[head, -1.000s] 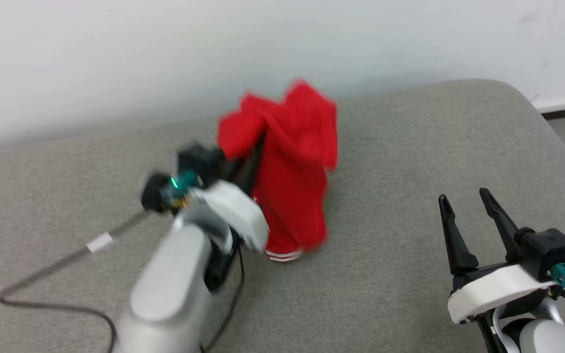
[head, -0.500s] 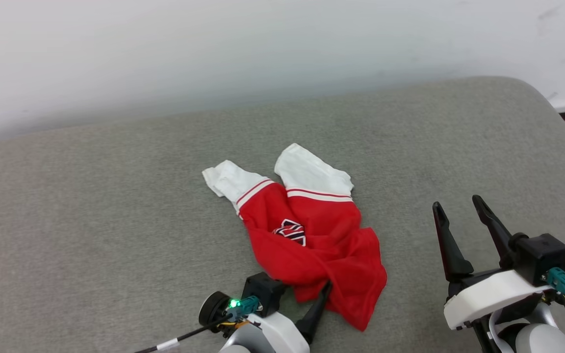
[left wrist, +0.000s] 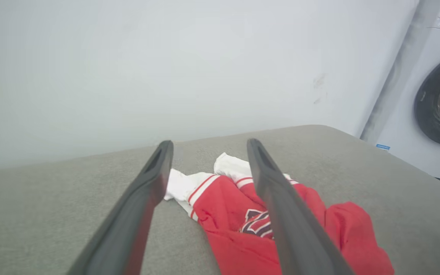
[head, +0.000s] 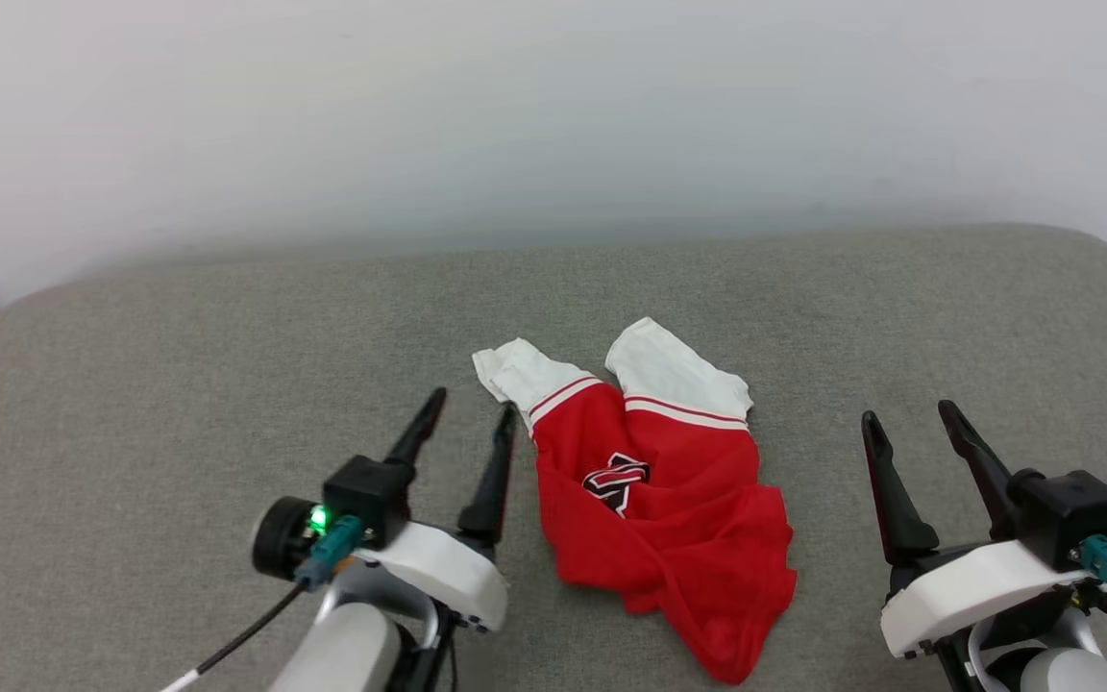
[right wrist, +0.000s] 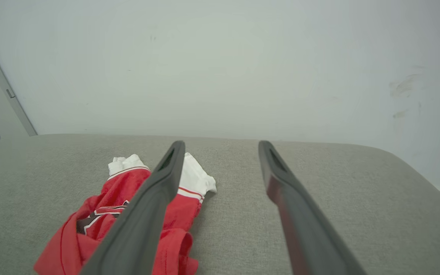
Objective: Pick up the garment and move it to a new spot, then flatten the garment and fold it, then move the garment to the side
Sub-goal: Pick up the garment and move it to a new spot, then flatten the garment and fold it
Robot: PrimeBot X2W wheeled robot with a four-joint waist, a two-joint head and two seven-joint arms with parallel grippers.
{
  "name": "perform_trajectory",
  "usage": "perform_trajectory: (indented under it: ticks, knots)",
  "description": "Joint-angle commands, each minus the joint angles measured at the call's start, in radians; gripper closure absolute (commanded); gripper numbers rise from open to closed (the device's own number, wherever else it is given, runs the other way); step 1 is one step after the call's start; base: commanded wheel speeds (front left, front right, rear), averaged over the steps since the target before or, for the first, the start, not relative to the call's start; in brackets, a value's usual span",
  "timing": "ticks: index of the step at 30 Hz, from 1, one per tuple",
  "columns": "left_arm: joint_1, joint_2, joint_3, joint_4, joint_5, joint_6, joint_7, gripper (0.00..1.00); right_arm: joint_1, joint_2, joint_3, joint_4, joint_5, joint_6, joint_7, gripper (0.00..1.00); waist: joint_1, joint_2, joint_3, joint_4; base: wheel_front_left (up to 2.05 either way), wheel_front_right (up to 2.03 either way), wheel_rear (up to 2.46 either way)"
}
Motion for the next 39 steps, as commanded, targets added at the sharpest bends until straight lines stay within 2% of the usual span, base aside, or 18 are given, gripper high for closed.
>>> perform_trajectory:
  ticks: [1, 9, 14, 28, 33, 39]
  knots:
    - [0.009, 0.024, 0.032, -0.025, -0.003, 0.025, -0.005, 0.00, 0.011, 0.001, -0.006, -0.007, 0.005, -0.001, 0.001, 0.00, 0.0001, 0.0000, -0.005, 0.010, 0.00, 0.00, 0.00]
    - [0.099, 0.130, 0.161, -0.111, -0.021, 0.122, 0.005, 0.00, 0.034, 0.001, -0.017, -0.020, 0.004, -0.001, 0.007, 0.00, 0.0001, 0.0000, -0.017, 0.009, 0.00, 0.00, 0.00]
    - [0.175, 0.164, 0.187, -0.163, -0.026, 0.160, 0.029, 0.00, 0.057, 0.001, -0.033, -0.024, 0.007, -0.001, 0.021, 0.00, 0.0001, 0.0000, -0.026, 0.002, 0.00, 0.00, 0.00]
    - [0.222, 0.179, 0.178, -0.234, -0.036, 0.184, 0.067, 0.00, 0.077, 0.001, -0.037, -0.045, 0.010, -0.001, 0.045, 0.00, 0.0001, 0.0000, -0.028, 0.004, 0.00, 0.00, 0.00]
    - [0.220, 0.181, 0.181, -0.241, -0.037, 0.187, 0.063, 0.00, 0.066, 0.001, -0.081, -0.010, 0.055, -0.001, 0.074, 0.00, 0.0001, 0.0000, -0.023, 0.008, 0.00, 0.00, 0.00]
    - [0.180, 0.158, 0.162, -0.255, -0.029, 0.179, 0.045, 0.00, 0.004, 0.001, -0.168, 0.066, 0.068, -0.001, 0.168, 0.00, 0.0001, 0.0000, 0.021, 0.070, 0.00, 0.00, 0.00]
